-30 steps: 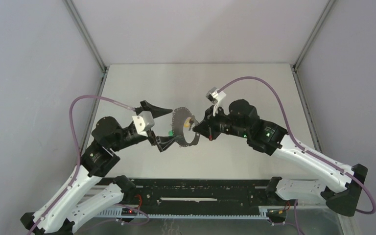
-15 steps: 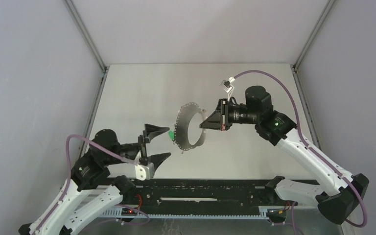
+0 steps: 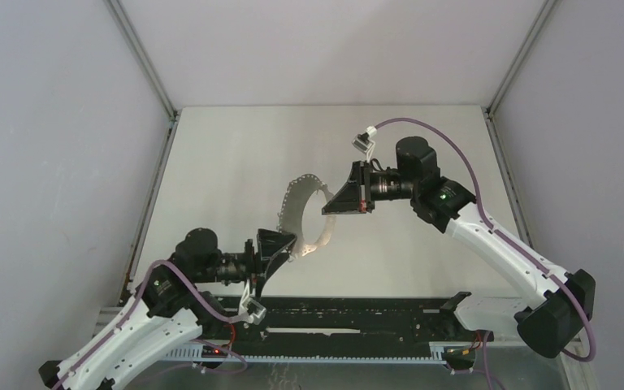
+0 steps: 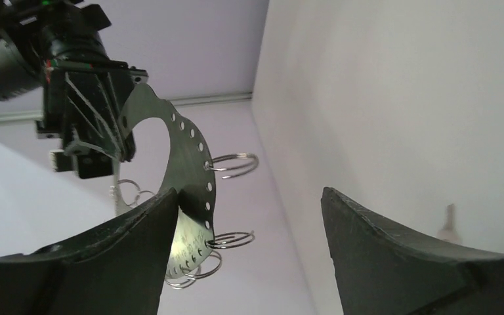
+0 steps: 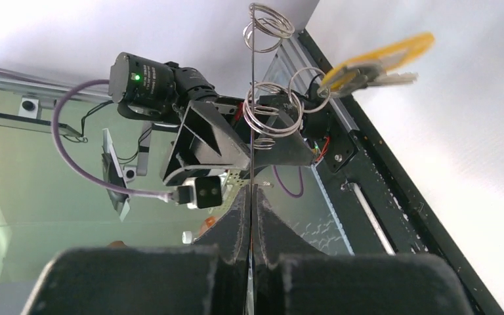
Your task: Put the keys on the keyring
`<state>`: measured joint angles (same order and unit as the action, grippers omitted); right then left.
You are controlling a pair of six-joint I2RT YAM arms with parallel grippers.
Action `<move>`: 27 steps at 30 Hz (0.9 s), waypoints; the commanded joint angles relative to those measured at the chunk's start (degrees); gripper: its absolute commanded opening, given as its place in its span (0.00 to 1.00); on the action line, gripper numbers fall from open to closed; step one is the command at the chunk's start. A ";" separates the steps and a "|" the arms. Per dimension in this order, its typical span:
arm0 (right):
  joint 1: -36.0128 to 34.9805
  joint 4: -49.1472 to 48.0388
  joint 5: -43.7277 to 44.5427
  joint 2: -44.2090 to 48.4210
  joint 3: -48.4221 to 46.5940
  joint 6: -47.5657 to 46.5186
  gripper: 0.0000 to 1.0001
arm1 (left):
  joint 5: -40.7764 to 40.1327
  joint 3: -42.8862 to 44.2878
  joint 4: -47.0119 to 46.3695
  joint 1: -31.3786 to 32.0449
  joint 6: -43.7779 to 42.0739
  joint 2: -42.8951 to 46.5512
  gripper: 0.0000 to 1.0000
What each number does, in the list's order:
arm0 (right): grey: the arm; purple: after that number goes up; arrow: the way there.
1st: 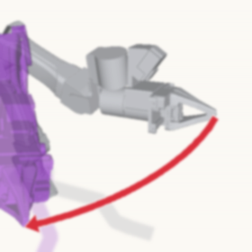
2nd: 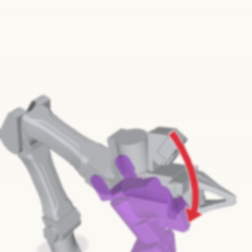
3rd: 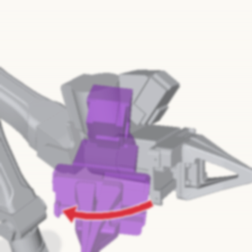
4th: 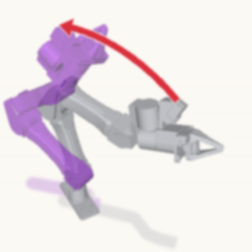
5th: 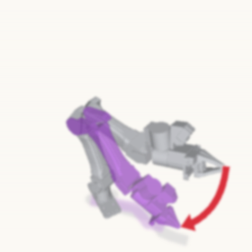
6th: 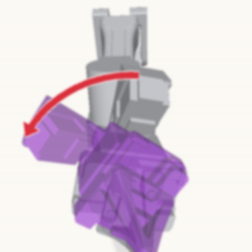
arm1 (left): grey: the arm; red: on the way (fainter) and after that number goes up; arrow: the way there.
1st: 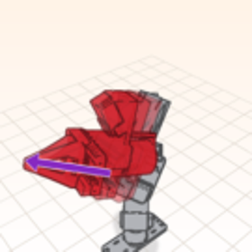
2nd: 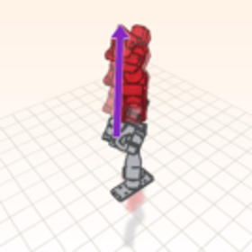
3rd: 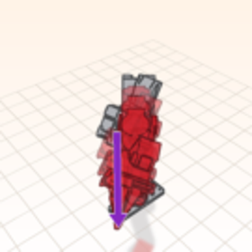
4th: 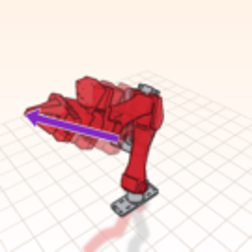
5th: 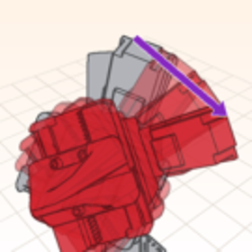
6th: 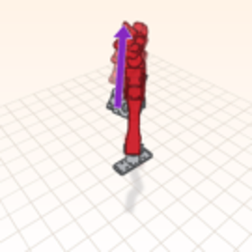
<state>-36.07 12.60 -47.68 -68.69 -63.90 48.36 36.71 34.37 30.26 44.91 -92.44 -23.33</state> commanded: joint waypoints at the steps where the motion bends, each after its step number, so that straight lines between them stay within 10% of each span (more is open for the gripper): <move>1: -0.52 -3.36 -3.14 0.05 -0.61 2.46 0.00 | -2.72 -4.02 -10.27 0.27 -12.56 1.62 0.79; 11: -2.23 -1.78 -2.67 -1.56 -0.61 1.74 0.00 | -1.30 -8.62 -24.12 0.53 -13.86 2.84 0.52; 18: -1.94 -1.82 -2.05 -1.55 -0.61 1.10 0.00 | 1.31 -8.40 -25.24 0.62 -8.57 5.23 0.10; 27: -1.21 -1.91 2.31 1.40 -1.47 -6.32 0.42 | 2.27 -7.76 -25.19 0.62 -2.99 6.32 0.00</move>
<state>-37.82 11.53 -48.25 -70.54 -63.88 48.10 37.41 26.17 7.97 45.25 -98.32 -17.47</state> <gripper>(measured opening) 0.329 0.300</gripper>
